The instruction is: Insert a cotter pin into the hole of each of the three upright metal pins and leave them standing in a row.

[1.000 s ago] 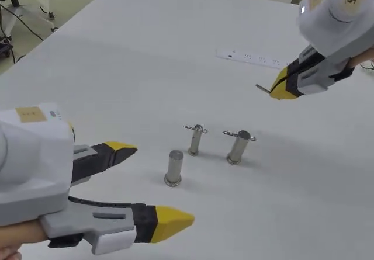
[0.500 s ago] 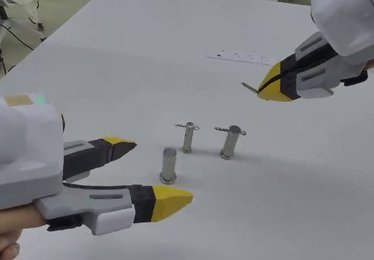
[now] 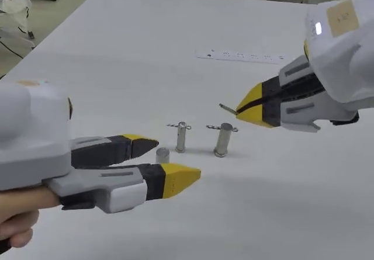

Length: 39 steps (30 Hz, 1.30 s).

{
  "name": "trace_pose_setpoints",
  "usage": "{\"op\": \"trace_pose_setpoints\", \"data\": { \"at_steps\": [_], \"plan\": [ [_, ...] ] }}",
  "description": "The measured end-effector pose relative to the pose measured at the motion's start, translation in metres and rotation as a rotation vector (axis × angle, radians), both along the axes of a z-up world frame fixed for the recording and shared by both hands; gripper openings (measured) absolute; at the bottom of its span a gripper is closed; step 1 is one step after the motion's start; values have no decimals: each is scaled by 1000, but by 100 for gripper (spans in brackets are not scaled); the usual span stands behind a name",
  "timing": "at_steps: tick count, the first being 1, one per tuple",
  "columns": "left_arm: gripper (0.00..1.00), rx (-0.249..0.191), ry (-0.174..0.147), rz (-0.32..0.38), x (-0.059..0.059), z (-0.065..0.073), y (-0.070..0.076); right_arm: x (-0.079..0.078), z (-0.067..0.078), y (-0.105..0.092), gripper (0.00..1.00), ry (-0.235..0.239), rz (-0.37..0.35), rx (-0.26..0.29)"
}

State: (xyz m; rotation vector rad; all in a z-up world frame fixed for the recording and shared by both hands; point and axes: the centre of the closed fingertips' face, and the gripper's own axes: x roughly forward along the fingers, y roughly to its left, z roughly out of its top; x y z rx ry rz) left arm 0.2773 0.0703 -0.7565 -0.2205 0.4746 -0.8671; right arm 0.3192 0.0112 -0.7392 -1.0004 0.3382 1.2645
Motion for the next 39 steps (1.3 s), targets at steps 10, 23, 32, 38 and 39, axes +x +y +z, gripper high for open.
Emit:
{"op": "trace_pose_setpoints", "data": {
  "at_steps": [10,23,32,38,39],
  "plan": [
    [39,-119,91,6,6,11,-16,-19,-9,9,2,-42,27,21],
    [19,-226,194,6,6,14,-33,-36,-13,18,2,-81,64,23],
    [5,-222,201,-12,5,12,-40,-39,-13,18,2,-75,72,27],
    [3,-221,209,-5,6,11,-41,-39,-14,17,2,-81,73,23],
    [3,-221,211,-4,6,11,-41,-39,-14,17,2,-82,73,22]
  ]
}}
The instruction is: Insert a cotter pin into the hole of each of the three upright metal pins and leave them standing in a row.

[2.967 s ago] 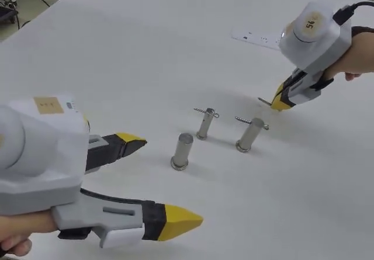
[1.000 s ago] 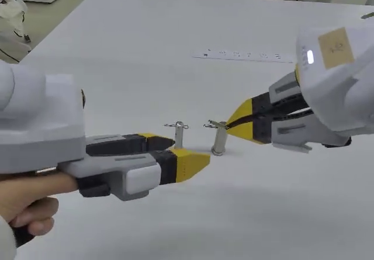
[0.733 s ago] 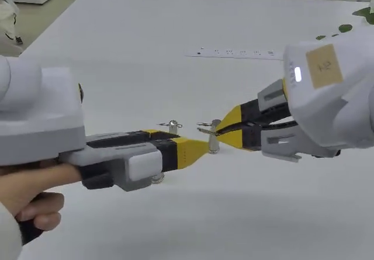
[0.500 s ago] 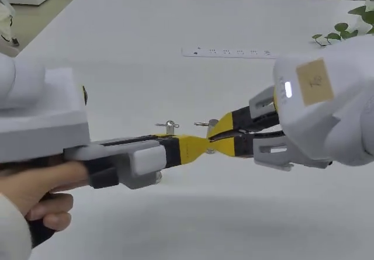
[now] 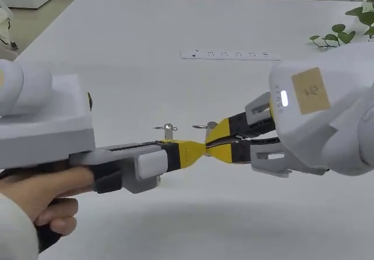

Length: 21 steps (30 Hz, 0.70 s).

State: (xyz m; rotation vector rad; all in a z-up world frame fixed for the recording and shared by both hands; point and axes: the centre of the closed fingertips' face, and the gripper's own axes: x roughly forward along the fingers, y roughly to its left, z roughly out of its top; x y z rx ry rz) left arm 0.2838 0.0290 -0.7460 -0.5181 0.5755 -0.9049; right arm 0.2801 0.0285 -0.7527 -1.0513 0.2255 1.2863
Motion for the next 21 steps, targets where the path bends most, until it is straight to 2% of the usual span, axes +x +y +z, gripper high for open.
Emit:
{"op": "trace_pose_setpoints", "data": {
  "at_steps": [6,9,13,17,21],
  "plan": [
    [3,2,-1,-6,-1,0,0,-1,0,0,2,-4,5,-5],
    [3,-9,3,5,-1,0,1,-2,1,1,2,-24,13,-15],
    [2,-42,46,30,1,-1,3,-2,0,2,2,-50,24,-35],
    [1,-33,34,35,1,-2,4,-3,0,2,3,-45,19,-31],
    [1,-26,52,35,0,-3,4,-3,-1,2,3,-41,20,-33]
  ]
}}
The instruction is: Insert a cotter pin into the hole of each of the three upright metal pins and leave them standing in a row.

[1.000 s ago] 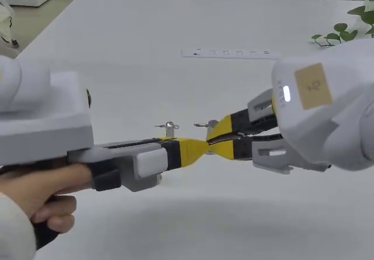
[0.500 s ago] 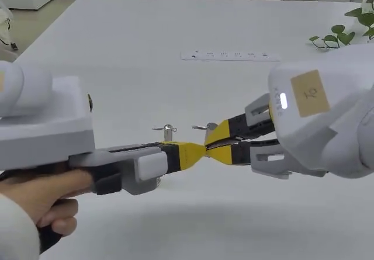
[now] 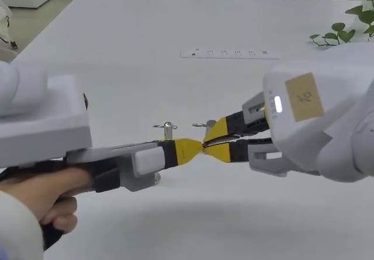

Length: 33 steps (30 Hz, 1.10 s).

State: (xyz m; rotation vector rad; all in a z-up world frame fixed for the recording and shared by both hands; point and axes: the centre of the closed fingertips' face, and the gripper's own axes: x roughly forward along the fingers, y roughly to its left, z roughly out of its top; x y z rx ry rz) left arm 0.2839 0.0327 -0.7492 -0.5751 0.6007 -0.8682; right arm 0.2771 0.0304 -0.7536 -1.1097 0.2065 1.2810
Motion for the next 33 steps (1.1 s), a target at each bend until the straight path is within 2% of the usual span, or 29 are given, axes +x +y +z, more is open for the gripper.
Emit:
{"op": "trace_pose_setpoints", "data": {
  "at_steps": [6,11,13,15,17,19,21,22,24,25,26,27,29,30,32,33],
  "plan": [
    [0,33,22,-13,-2,-3,-1,-2,-3,-1,3,3,12,-11],
    [0,30,34,-9,-2,-4,0,-2,-5,-1,5,4,29,-18],
    [0,28,25,12,1,-3,3,-2,-9,-3,12,13,32,-41],
    [0,13,30,18,3,-1,5,-1,-11,-3,27,24,16,-32],
    [0,20,21,18,3,0,8,4,-10,-7,32,59,-45,-7],
    [0,50,3,4,3,-2,11,6,-9,-10,35,124,-87,26],
    [0,89,-37,-18,1,-2,14,8,-8,-13,39,207,-135,77],
    [0,92,-40,-29,0,-1,15,9,-8,-14,42,238,-151,93],
    [0,106,-84,-54,-2,2,16,15,-6,-17,48,288,-202,146],
    [0,114,-93,-61,-3,2,17,15,-7,-18,50,315,-215,157],
    [0,132,-124,-82,-4,4,18,13,-7,-19,51,378,-243,172],
    [0,144,-150,-100,-6,5,19,12,-7,-19,52,413,-253,192],
    [0,157,-197,-151,-11,8,19,3,-6,-17,52,520,-252,228],
    [0,168,-223,-161,-12,9,19,-5,-5,-13,50,568,-229,250],
    [0,225,-319,-216,-15,10,21,-10,-3,-11,43,606,-215,274],
    [0,253,-356,-222,-15,10,23,-13,-5,-12,40,626,-220,257]
  ]
}}
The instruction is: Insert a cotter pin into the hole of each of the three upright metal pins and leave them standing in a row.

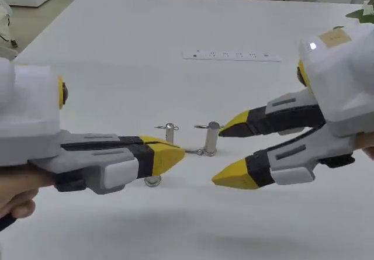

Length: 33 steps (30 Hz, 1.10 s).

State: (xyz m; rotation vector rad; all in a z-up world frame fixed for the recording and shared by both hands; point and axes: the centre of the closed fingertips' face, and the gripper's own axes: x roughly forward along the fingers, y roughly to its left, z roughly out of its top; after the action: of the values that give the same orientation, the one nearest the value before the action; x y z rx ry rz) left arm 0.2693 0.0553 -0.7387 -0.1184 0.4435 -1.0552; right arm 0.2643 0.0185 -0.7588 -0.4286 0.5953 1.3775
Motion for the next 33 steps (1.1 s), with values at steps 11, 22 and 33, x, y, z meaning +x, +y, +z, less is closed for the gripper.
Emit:
{"op": "trace_pose_setpoints", "data": {
  "at_steps": [11,22,33],
  "plan": [
    [0,99,-139,-201,-24,-3,-8,-20,-6,9,23,20,85,-17],
    [0,47,-140,-235,-35,0,-10,-38,-4,20,9,16,171,-3],
    [0,50,-132,-261,-39,-7,-8,-46,-4,19,5,31,222,-18]
  ]
}}
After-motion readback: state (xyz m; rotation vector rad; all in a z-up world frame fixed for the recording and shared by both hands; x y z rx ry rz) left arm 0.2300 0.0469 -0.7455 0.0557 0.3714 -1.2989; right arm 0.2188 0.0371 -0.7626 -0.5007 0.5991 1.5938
